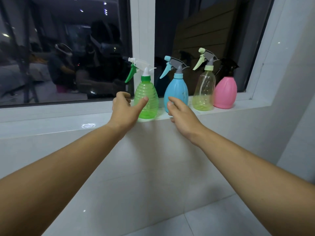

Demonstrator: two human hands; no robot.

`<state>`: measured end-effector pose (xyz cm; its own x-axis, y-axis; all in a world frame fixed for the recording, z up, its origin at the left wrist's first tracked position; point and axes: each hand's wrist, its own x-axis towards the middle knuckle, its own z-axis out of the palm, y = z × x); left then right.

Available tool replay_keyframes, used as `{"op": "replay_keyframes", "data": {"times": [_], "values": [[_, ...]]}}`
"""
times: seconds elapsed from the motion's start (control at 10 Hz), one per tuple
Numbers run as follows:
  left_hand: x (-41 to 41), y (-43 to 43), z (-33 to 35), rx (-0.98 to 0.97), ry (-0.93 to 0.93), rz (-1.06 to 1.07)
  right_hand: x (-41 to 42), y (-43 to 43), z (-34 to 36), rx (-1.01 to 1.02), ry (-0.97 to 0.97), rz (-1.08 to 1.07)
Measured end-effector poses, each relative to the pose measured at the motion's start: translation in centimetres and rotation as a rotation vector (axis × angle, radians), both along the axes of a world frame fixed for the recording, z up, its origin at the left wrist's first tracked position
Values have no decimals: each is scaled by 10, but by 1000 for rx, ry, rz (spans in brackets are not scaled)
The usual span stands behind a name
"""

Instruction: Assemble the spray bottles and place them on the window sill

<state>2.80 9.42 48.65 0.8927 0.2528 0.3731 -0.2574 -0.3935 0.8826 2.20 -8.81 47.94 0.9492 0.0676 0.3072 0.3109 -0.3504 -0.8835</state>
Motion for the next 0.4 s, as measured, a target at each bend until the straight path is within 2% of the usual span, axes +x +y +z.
{"op": "replay_keyframes", "data": {"times": [0.1,0.2,0.4], "values": [[-15,-19,-7,8,-77,6,-10,-24,-9,1,9,-37],[-32,-50,-12,-12,-53,-148,-24,-47,-15,2,28,-73],[-30,-111,-49,39,123,-373,-48,-102,-43,50,74,-168]]}}
